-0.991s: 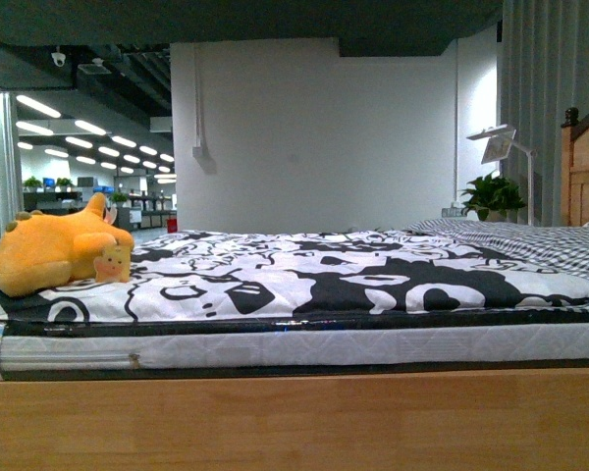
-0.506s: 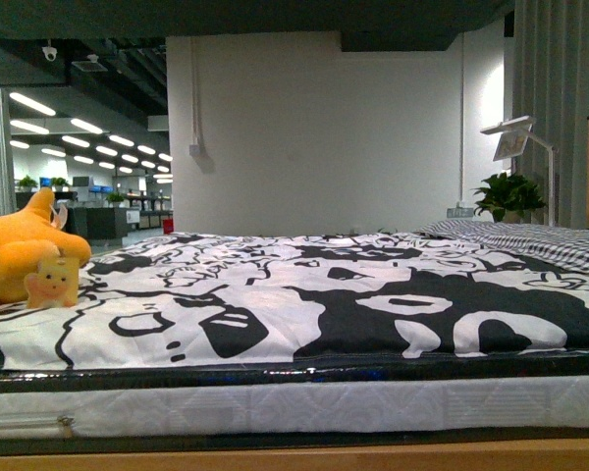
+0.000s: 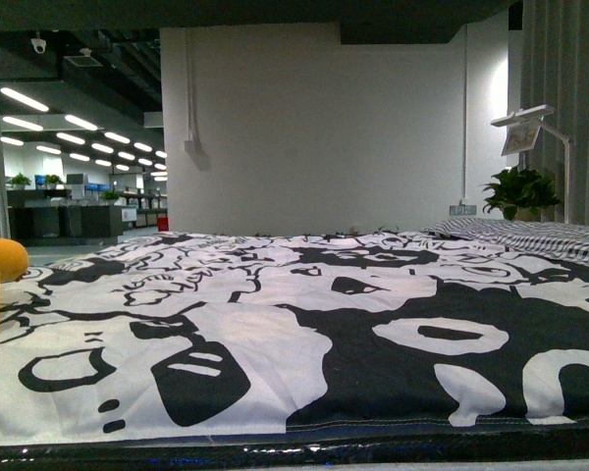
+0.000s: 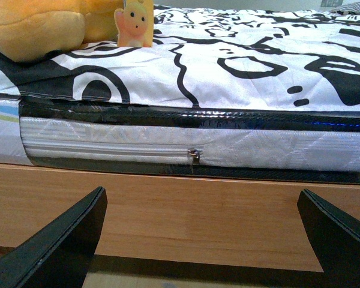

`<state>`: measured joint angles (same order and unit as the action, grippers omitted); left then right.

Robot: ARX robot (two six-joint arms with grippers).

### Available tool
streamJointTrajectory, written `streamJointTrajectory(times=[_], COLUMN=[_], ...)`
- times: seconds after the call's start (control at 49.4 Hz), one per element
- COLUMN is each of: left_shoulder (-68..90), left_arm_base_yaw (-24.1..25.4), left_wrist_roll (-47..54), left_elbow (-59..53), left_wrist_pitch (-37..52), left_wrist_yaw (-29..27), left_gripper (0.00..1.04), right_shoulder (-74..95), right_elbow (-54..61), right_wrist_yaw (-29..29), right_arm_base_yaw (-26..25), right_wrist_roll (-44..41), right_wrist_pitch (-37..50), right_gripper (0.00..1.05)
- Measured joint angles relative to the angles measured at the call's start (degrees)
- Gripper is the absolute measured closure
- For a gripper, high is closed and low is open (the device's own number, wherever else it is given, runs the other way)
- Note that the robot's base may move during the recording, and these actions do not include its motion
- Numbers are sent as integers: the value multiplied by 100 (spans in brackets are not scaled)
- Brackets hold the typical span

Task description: Put away toys

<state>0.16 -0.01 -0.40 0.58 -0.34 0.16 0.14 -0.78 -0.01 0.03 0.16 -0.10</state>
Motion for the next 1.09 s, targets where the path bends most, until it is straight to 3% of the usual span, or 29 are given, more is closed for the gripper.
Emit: streamJointTrajectory(times=[1.092], left_shoulder=[-15], left_arm_base_yaw=[0], left_wrist_roll=[4], left_elbow=[0], left_wrist_pitch=[0], left_wrist_yaw=[-9], left_gripper=[6], right_shoulder=[2], right_elbow=[0], right_wrist_yaw=[-2], right_arm_base_yaw=[0], right_wrist_roll=[0], right_wrist_pitch=[2], right_gripper=[6])
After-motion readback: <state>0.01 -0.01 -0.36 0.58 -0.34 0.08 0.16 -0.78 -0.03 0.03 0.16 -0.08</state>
